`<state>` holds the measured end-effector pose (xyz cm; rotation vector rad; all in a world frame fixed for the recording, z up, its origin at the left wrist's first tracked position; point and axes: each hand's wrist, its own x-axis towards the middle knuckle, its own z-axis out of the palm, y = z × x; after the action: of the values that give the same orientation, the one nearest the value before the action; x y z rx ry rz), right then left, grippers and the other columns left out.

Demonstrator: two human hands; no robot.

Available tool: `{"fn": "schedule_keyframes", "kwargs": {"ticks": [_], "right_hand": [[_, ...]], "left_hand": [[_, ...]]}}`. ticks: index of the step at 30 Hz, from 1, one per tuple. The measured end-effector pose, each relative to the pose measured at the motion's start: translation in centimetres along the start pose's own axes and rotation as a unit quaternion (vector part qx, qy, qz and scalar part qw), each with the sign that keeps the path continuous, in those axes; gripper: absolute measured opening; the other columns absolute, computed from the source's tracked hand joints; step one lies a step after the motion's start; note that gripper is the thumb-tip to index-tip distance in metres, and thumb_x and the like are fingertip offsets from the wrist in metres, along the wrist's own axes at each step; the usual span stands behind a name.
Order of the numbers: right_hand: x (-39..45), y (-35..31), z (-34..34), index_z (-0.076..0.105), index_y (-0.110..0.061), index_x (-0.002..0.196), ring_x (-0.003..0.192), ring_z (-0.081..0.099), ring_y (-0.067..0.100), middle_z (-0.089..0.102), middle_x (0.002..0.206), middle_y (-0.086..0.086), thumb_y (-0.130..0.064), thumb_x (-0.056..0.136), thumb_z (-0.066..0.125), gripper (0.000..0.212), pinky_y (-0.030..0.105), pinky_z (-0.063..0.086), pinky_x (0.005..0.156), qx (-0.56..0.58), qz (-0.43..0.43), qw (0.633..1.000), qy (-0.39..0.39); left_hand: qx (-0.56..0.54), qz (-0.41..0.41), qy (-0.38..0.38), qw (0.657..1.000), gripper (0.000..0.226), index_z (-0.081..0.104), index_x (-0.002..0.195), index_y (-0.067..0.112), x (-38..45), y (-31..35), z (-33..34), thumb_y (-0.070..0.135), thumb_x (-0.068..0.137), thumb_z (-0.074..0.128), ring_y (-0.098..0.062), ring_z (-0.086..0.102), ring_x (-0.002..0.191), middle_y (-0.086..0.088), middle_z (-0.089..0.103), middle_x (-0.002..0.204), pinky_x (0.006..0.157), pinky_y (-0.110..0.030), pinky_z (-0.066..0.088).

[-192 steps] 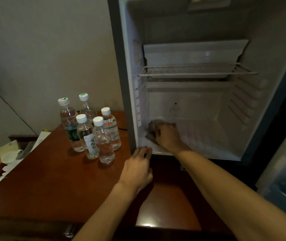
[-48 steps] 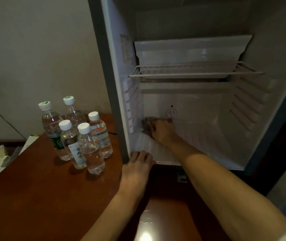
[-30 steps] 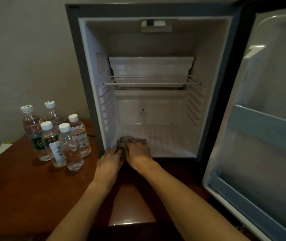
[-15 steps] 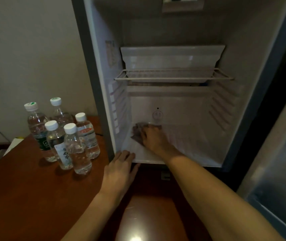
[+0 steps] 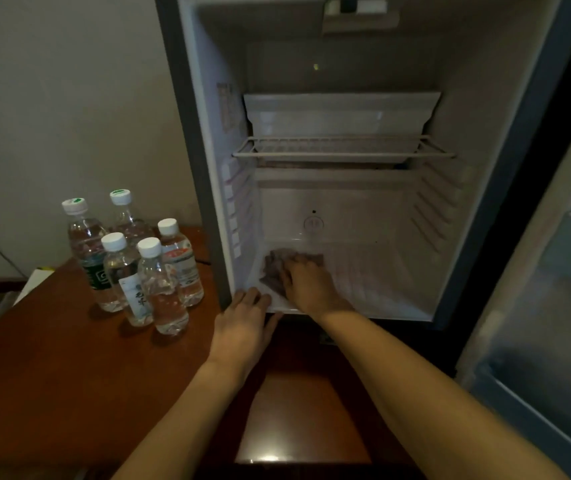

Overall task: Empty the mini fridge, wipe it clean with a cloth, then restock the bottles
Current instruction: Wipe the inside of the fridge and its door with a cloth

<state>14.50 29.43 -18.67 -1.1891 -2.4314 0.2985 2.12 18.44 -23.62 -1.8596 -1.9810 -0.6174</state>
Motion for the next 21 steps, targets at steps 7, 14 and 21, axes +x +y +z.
{"fn": "schedule_keyframes", "kwargs": {"ticks": [7,14,21], "right_hand": [[-6.2,-2.0,0.4,0.06,-0.013,0.124,0.115,0.055,0.033,0.054,0.133,0.009,-0.027,0.1,0.048,0.03,0.038,0.048,0.085,-0.083,0.003,0.996,0.019],[-7.0,-0.7,-1.3,0.06,-0.018,0.12,0.115,0.055,0.03,0.054,0.133,0.005,-0.044,0.101,0.04,0.037,0.038,0.047,0.085,-0.069,0.054,0.996,-0.004],[-2.4,1.0,-1.1,0.067,-0.012,0.111,0.105,0.061,0.032,0.064,0.119,0.01,-0.037,0.097,0.05,0.033,0.033,0.046,0.087,-0.048,0.048,0.997,0.04]], "left_hand": [[-0.012,-0.007,-0.072,0.997,0.029,0.065,0.114,0.013,-0.1,0.2,-1.2,0.032,0.092,0.065,-0.029,0.057,0.109,-0.006,0.057,0.113,0.072,-0.043,0.057],[0.009,-0.005,-0.108,0.994,0.036,0.062,0.12,0.015,0.7,0.3,-1.3,0.042,0.096,0.06,-0.028,0.055,0.112,-0.005,0.055,0.113,0.073,-0.044,0.058],[0.003,0.009,-0.138,0.99,0.047,0.051,0.138,0.027,1.9,1.2,-1.1,0.052,0.098,0.053,-0.028,0.048,0.121,-0.001,0.049,0.129,0.082,-0.042,0.056]]}}
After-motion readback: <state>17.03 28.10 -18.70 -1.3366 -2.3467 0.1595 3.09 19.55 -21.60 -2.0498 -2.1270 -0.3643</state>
